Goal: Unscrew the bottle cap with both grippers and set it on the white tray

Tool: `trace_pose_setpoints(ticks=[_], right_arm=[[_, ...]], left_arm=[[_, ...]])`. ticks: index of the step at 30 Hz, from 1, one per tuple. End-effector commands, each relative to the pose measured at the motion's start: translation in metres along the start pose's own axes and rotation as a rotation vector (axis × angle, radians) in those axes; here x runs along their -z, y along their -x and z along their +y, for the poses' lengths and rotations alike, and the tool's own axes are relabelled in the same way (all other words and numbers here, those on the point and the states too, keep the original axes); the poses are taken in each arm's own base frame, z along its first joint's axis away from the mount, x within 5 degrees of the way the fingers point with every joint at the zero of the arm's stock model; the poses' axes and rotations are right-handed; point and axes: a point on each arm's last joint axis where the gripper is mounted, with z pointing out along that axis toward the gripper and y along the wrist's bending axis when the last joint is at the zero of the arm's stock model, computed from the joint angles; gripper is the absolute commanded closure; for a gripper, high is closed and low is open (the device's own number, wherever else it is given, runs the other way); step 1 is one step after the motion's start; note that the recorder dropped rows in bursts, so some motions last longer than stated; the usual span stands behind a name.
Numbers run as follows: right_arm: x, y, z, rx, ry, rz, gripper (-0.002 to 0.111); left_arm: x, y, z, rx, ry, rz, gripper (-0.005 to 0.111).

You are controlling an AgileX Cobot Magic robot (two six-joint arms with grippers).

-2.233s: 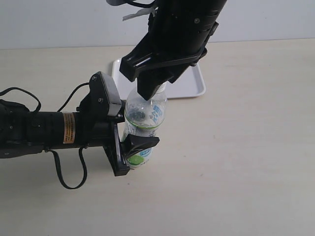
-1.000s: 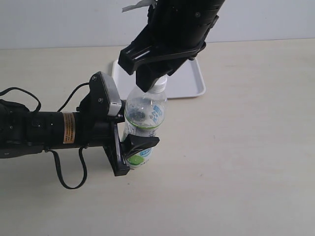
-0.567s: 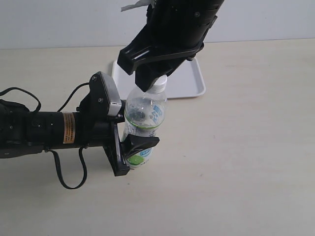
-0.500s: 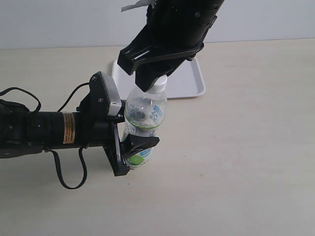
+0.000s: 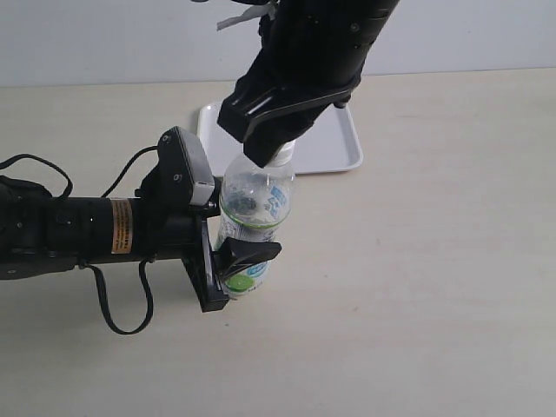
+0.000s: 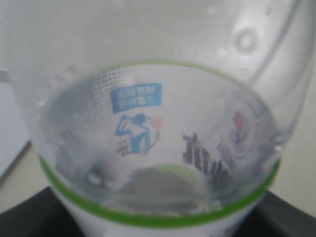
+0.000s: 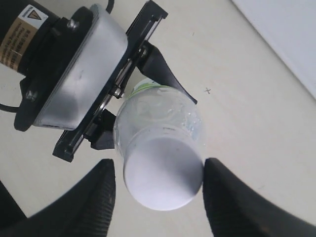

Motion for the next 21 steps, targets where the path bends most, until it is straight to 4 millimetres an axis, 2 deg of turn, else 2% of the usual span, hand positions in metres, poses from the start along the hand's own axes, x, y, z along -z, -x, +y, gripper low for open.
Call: trace_pose_setpoints(ticks=[1,12,21], right_arm=[[0.0013,-0.0003,0.0017,0.028,0.009,0.01,0.059],[0.0013,-0.0001,0.0017,0.047,0.008,0.008,0.106],[0.0013,0.0022,0.0027,0.379,0.016,-0.021,0.108]], left_arm=[[-0.0006,-0.001,0.0001,-0.006,0.007,0.031,0.107],[-0.0006,-0.001,-0.0002,-0.002,0.004,0.031,0.107],[-0.0006,-0.001,-0.0002,0.004,0.005,0.031,0.107]])
